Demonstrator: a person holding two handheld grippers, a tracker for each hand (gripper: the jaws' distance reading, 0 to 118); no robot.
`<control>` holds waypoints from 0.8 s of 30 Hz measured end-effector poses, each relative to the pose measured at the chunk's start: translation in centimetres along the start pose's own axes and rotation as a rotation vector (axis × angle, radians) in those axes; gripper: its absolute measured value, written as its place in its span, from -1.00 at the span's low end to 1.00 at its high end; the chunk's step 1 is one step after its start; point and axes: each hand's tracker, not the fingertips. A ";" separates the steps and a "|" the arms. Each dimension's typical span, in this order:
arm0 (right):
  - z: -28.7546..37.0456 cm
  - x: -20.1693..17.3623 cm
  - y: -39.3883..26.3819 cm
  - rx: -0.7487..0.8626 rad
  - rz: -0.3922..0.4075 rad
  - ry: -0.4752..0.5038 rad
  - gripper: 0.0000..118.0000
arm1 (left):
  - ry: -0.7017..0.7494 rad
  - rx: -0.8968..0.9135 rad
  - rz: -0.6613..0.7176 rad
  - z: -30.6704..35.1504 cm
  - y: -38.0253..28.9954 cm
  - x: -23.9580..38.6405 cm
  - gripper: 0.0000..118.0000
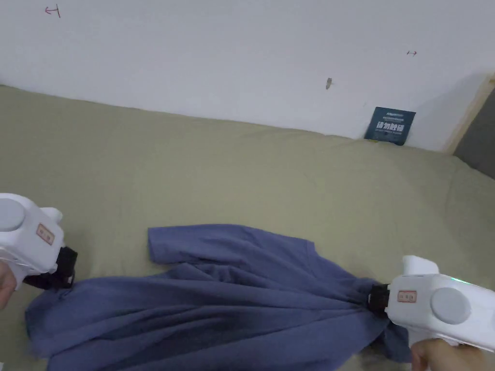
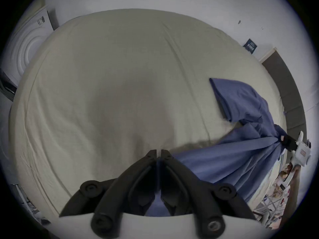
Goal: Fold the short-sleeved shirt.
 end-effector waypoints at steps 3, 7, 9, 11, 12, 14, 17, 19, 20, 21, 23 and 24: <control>2.0 -0.9 0.9 0.084 0.015 0.059 -0.82 | -0.090 0.093 0.027 1.7 0.0 0.0 -0.96; 5.3 -2.5 4.2 0.187 0.038 0.130 -0.82 | -0.149 0.253 0.012 5.9 1.3 0.3 -0.96; 7.0 -3.9 6.3 0.225 0.051 0.154 -0.82 | -0.163 0.278 0.004 8.3 2.5 0.4 -0.96; 8.2 -4.8 8.1 0.259 0.072 0.178 -0.82 | -0.159 0.290 -0.020 10.4 3.6 0.8 -0.96; 8.7 -5.2 9.0 0.272 0.078 0.176 -0.82 | -0.139 0.313 -0.036 11.5 4.3 0.8 -0.96; 9.8 -6.5 11.1 0.302 0.089 0.179 -0.82 | -0.120 0.370 -0.059 13.7 5.4 0.9 -0.96; 10.9 -7.9 14.3 0.338 0.112 0.181 -0.82 | -0.128 0.410 -0.050 16.8 7.3 0.5 -0.96; 11.6 -8.7 16.3 0.374 0.133 0.177 -0.82 | -0.121 0.441 -0.074 18.9 8.6 0.5 -0.96; 12.0 -9.2 17.5 0.391 0.145 0.178 -0.82 | -0.106 0.455 -0.083 19.9 9.2 0.4 -0.96; 12.4 -9.5 18.6 0.409 0.141 0.182 -0.82 | -0.082 0.480 -0.098 20.8 9.9 0.4 -0.96; 13.1 -10.1 20.6 0.452 0.133 0.187 -0.82 | -0.079 0.490 -0.107 22.3 11.2 0.3 -0.96; 13.3 -10.4 21.6 0.469 0.126 0.188 -0.82 | -0.078 0.501 -0.100 22.9 12.0 0.1 -0.96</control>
